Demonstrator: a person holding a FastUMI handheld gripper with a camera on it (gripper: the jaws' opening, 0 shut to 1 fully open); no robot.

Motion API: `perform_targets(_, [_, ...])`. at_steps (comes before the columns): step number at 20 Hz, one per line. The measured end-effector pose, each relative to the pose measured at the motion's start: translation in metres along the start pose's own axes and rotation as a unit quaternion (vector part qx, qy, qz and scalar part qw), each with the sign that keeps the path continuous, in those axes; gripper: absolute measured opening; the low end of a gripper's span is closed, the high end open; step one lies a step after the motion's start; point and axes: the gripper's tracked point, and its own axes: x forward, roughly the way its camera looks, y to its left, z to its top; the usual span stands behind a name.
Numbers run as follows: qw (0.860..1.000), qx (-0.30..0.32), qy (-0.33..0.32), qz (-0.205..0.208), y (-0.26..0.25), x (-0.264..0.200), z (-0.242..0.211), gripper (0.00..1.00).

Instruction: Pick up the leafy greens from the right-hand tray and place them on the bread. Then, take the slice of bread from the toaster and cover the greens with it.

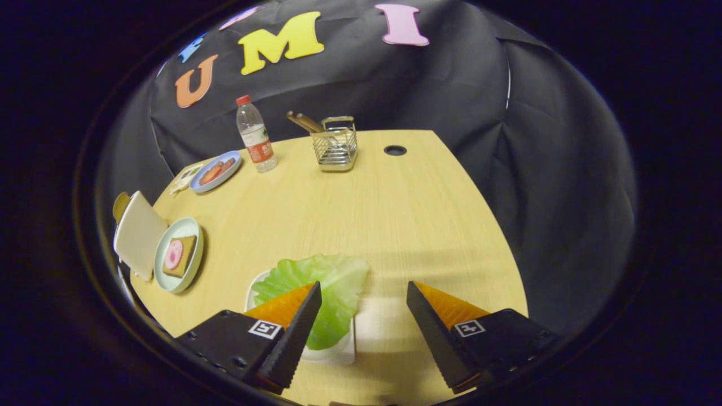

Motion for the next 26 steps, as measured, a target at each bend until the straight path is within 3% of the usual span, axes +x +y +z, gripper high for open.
perform_targets(6, [0.997, 0.028, 0.059, 0.030, 0.013, 0.032, -0.006, 0.66])
perform_targets(10, [0.997, 0.045, 0.058, 0.023, 0.018, 0.034, -0.008, 0.34])
perform_targets(11, [0.997, 0.046, 0.054, 0.010, 0.016, 0.036, -0.007, 0.32])
perform_targets(12, [0.998, 0.046, 0.052, 0.007, 0.016, 0.032, -0.009, 0.20])
perform_targets(16, [0.999, 0.027, 0.031, -0.007, 0.020, 0.020, -0.008, 0.18])
perform_targets(17, [0.999, 0.024, 0.029, -0.004, 0.023, 0.020, -0.005, 0.00])
perform_targets(26, [1.000, 0.017, -0.012, -0.007, 0.053, -0.035, 0.009, 0.01])
